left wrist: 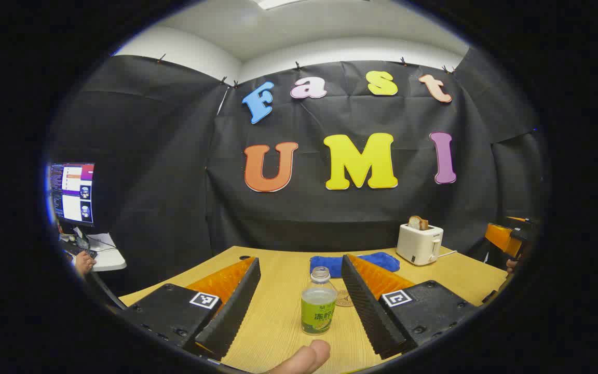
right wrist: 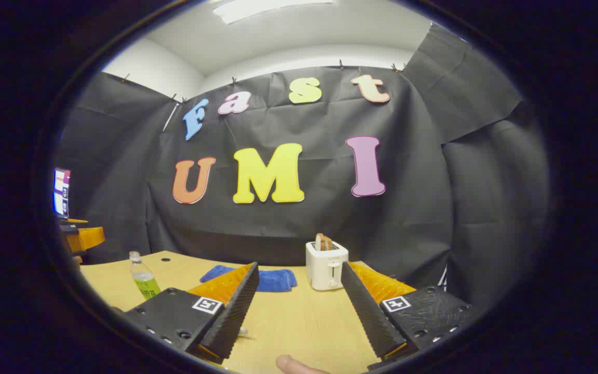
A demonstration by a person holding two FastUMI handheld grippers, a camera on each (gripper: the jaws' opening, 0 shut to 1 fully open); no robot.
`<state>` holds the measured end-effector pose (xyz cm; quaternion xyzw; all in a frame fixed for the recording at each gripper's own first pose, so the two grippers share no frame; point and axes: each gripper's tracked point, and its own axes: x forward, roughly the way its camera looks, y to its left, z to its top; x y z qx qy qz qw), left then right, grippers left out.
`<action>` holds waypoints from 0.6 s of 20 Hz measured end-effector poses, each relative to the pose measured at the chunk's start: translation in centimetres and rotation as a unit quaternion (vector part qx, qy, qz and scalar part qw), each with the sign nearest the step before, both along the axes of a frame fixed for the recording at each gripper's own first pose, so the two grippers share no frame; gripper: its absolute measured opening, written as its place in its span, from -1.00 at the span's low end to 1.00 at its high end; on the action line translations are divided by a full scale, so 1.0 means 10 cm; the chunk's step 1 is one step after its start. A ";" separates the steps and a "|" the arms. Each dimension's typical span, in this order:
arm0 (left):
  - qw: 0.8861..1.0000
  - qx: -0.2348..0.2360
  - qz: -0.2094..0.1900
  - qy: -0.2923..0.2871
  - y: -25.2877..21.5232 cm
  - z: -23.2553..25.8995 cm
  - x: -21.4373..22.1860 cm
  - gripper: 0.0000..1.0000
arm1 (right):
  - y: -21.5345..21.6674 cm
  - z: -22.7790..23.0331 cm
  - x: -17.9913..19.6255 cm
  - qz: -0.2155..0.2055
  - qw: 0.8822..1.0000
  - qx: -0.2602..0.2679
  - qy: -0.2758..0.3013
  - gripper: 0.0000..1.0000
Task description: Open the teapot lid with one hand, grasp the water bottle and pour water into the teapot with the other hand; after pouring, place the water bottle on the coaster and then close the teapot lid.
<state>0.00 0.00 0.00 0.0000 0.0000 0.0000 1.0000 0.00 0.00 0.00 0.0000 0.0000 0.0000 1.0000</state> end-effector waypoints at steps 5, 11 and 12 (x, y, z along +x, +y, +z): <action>1.000 0.016 -0.005 0.006 -0.06 -0.05 0.04 0.95 | 0.03 -0.04 0.02 0.004 1.000 -0.009 0.002 0.91; 0.999 0.027 -0.018 0.020 -0.12 -0.17 0.09 0.99 | 0.14 -0.14 0.06 0.013 1.000 -0.022 0.010 0.90; 0.999 0.028 -0.020 0.023 -0.13 -0.19 0.10 0.96 | 0.17 -0.15 0.06 0.017 0.999 -0.025 0.011 0.91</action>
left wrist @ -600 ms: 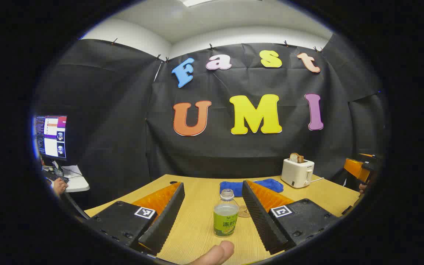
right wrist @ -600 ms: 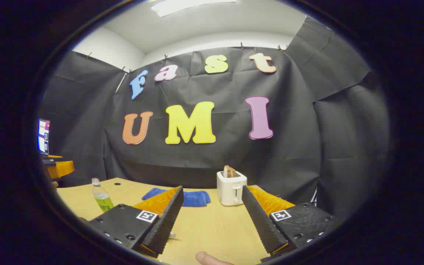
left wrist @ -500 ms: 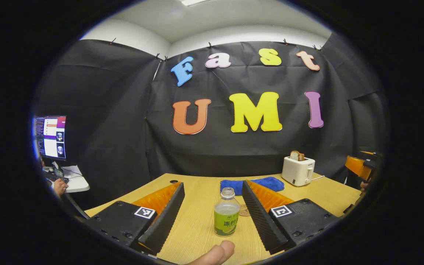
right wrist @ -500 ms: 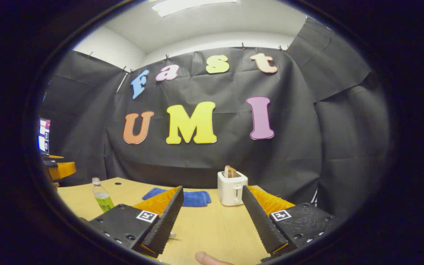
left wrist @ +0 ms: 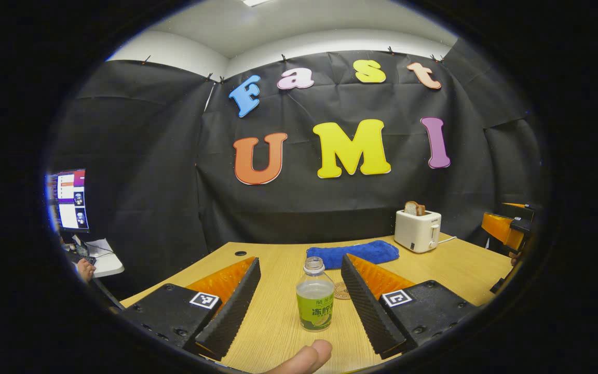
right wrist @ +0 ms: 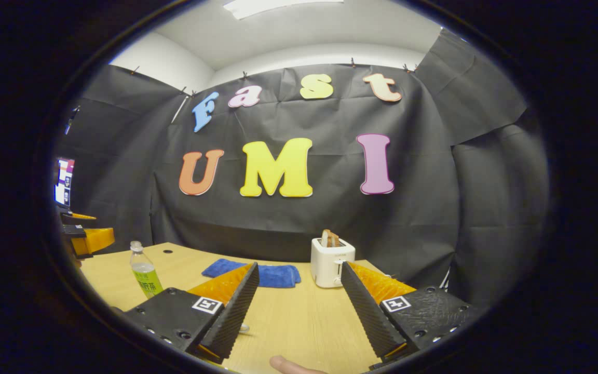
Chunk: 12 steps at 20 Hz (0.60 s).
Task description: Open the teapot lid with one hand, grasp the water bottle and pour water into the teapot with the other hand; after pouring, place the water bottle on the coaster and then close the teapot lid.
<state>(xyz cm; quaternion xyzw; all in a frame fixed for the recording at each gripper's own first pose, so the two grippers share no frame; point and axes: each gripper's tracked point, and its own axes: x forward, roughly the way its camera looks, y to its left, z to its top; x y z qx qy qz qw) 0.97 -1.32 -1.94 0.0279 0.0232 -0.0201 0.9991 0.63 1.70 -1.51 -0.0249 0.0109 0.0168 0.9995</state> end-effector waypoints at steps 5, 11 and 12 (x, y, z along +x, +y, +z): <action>1.000 -0.004 0.004 0.005 0.05 -0.05 0.04 0.96 | 0.10 -0.15 0.08 0.014 1.000 -0.006 0.009 0.93; 1.000 -0.015 0.012 0.017 0.13 -0.13 0.08 0.95 | 0.51 -0.57 0.37 0.064 0.997 0.029 0.016 0.93; 1.000 -0.017 0.010 0.018 0.13 -0.13 0.09 0.96 | 0.56 -0.71 0.42 0.068 0.997 0.023 0.029 0.92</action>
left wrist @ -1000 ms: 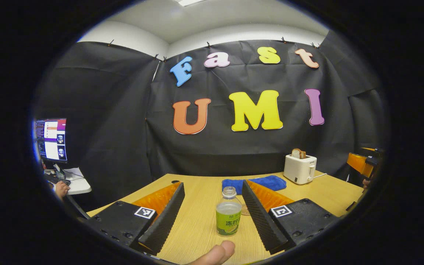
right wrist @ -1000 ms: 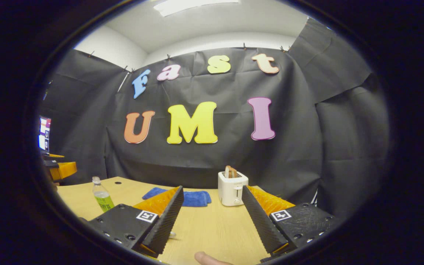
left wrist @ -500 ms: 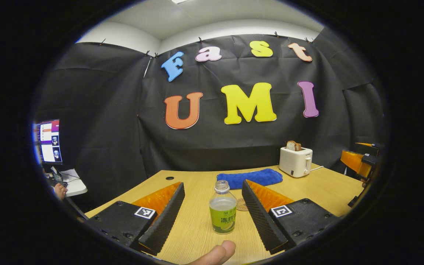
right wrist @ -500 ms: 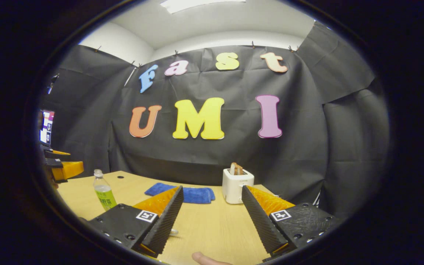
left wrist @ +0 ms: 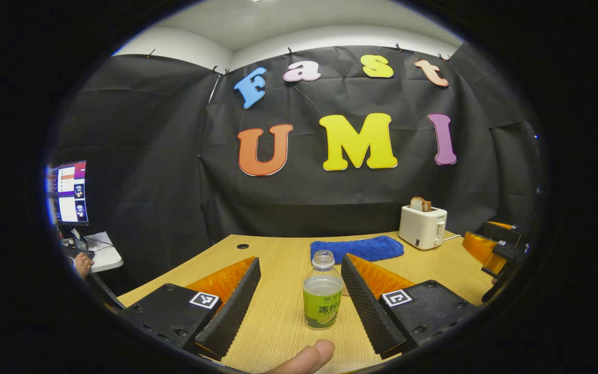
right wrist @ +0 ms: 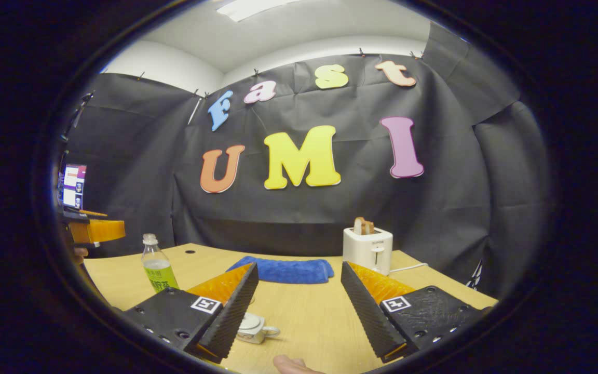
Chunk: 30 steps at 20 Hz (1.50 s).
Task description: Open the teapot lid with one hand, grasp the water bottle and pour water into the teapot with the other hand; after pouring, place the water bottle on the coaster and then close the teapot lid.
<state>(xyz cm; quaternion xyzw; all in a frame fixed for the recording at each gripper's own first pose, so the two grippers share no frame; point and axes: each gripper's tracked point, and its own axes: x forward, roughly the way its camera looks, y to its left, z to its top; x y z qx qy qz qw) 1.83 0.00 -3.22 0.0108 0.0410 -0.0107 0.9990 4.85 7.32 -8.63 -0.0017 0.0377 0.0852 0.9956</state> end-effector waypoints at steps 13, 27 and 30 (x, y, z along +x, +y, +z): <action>1.000 0.000 -0.011 0.011 0.02 -0.08 0.03 0.95 | 0.88 -1.10 0.19 0.109 0.987 -0.022 0.114 -0.05; 0.997 -0.035 -0.054 0.033 -0.05 -0.27 0.11 0.95 | 0.91 -0.85 0.22 0.105 0.991 -0.031 0.074 -1.00; 0.996 -0.045 -0.072 0.024 -0.05 -0.29 0.18 0.96 | 0.79 -0.41 0.19 0.098 0.994 -0.007 0.043 -1.00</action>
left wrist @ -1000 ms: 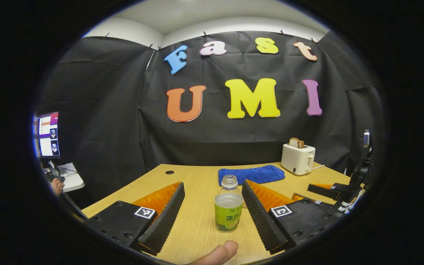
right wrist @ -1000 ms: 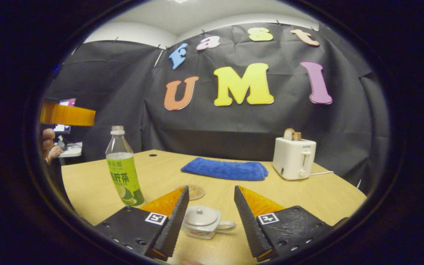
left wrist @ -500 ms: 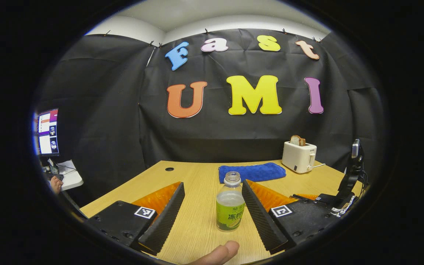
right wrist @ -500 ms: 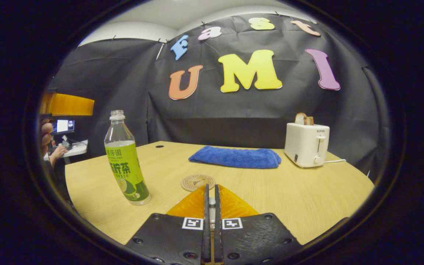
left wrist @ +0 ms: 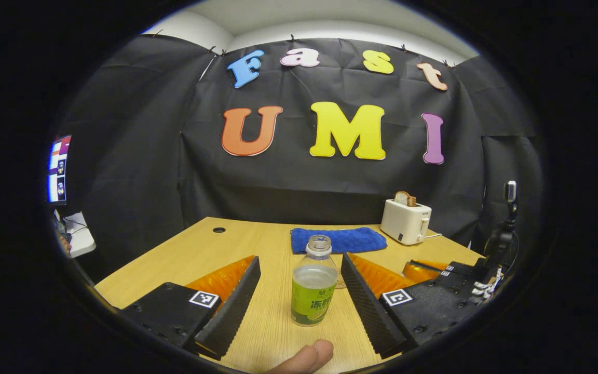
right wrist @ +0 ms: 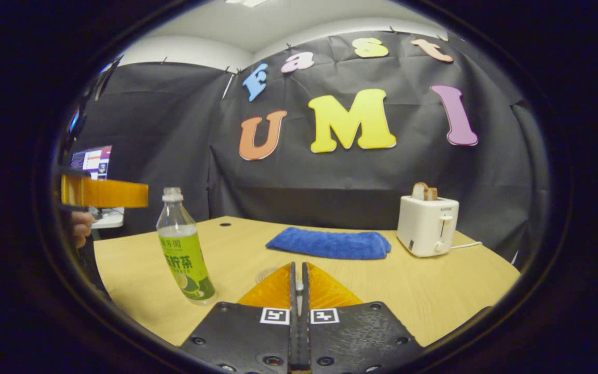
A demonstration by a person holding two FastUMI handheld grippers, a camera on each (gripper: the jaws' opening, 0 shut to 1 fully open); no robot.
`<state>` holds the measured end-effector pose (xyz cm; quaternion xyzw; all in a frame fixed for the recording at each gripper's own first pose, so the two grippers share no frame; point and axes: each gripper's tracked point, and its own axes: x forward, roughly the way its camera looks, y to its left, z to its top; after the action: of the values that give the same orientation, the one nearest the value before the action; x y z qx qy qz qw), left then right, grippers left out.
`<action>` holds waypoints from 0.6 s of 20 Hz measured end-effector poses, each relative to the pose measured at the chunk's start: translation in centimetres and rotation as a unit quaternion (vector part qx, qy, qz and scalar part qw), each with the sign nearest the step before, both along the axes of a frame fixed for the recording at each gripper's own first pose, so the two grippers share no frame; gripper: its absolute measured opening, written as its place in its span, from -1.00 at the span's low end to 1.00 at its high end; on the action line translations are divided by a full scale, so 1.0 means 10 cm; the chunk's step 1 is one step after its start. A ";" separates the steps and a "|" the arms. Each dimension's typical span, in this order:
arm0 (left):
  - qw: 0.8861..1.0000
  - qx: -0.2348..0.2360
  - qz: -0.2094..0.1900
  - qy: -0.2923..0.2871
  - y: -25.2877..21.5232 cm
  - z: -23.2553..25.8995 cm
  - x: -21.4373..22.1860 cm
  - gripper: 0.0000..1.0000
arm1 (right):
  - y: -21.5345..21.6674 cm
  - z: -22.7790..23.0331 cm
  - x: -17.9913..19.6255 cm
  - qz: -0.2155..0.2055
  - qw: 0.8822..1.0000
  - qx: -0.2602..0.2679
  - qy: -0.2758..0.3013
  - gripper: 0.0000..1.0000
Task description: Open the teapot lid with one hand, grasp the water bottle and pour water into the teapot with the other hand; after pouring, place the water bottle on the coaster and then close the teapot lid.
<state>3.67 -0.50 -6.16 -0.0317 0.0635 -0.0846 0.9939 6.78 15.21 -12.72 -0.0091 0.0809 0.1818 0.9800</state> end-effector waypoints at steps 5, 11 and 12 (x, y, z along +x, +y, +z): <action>1.000 0.005 -0.012 -0.004 -0.01 -0.17 0.13 0.96 | -0.35 0.52 -0.15 -0.020 0.999 0.027 -0.025 -1.00; 0.999 0.027 0.004 -0.047 -0.09 -0.23 0.22 0.96 | -0.82 0.87 -0.32 -0.053 0.997 0.012 -0.050 -1.00; 0.998 0.026 -0.003 -0.052 -0.15 -0.26 0.21 0.96 | -0.89 0.92 -0.35 -0.057 0.997 0.010 -0.053 -1.00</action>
<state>5.78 -2.03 -8.73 -0.0015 0.0138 -0.0872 0.9961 3.31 6.35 -3.50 -0.0043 0.0272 0.1258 0.9917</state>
